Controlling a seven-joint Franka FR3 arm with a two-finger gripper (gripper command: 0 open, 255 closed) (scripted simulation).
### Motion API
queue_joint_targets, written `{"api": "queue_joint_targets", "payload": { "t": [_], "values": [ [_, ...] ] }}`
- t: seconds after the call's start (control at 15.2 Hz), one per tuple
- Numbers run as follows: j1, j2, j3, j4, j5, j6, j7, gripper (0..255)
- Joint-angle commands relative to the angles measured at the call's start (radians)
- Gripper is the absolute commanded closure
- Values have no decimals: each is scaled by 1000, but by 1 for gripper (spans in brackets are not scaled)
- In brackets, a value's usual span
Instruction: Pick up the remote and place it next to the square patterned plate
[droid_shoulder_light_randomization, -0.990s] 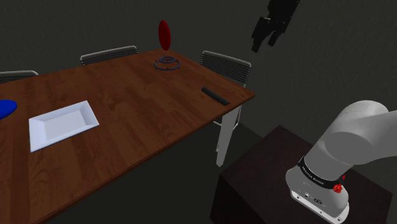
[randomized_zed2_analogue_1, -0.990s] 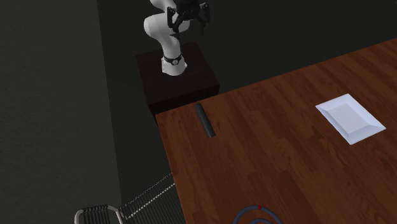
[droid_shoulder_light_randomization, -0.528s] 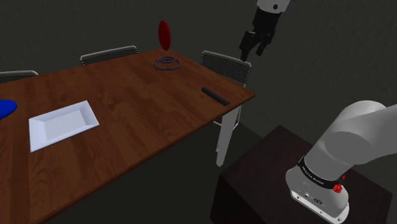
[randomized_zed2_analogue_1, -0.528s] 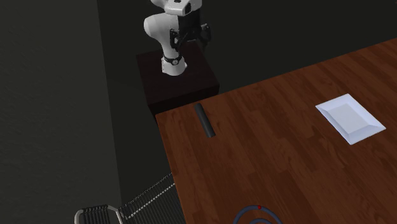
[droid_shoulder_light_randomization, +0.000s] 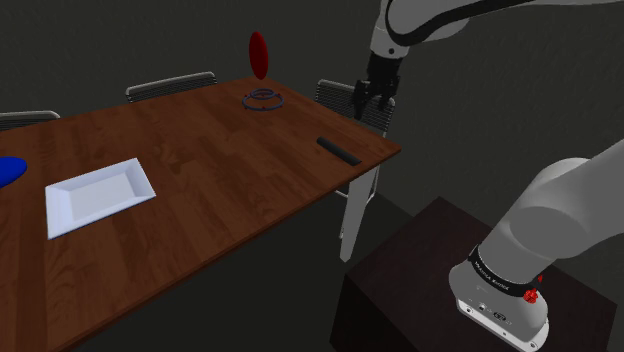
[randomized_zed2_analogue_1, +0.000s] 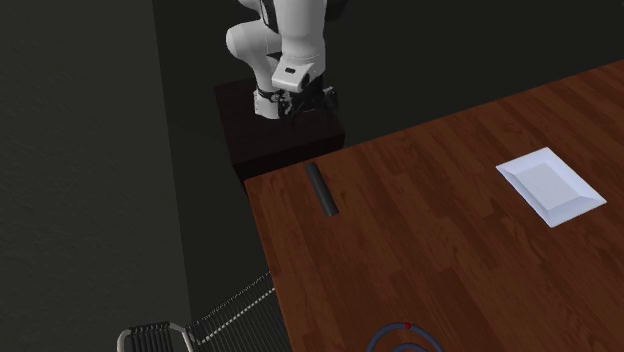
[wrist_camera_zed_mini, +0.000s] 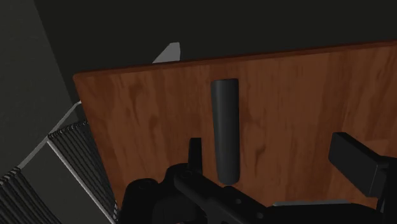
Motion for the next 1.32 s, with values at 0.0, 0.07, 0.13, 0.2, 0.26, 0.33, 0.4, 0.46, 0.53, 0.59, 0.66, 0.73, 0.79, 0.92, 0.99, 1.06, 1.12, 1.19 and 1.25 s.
{"api": "queue_joint_targets", "payload": {
  "t": [0.0,0.07,0.13,0.2,0.26,0.33,0.4,0.46,0.53,0.59,0.66,0.73,0.79,0.92,0.99,1.06,1.12,1.19,1.25],
  "values": [
    [-1,75,-9,13,9,47,-11,0],
    [-1,112,-12,21,14,67,-15,0],
    [-1,149,-15,30,19,87,-20,0],
    [-1,187,-17,40,25,107,-25,0],
    [-1,225,-20,51,31,125,-30,0],
    [-1,263,-22,63,38,143,-36,0],
    [-1,302,-24,76,45,159,-41,0],
    [-1,341,-26,91,52,175,-47,0],
    [-1,380,-27,106,60,189,-53,0],
    [-2,419,-29,123,68,203,-59,0],
    [-2,454,-29,139,75,215,-65,0],
    [-2,462,-29,134,76,228,-66,0],
    [-1,470,-28,129,77,241,-66,0],
    [0,486,-27,119,80,267,-68,0],
    [0,495,-26,115,82,280,-69,0],
    [1,503,-25,110,83,293,-70,0],
    [1,512,-25,106,84,306,-71,0],
    [1,517,-24,104,85,313,-71,0],
    [1,517,-24,104,85,313,-71,0]
  ]
}}
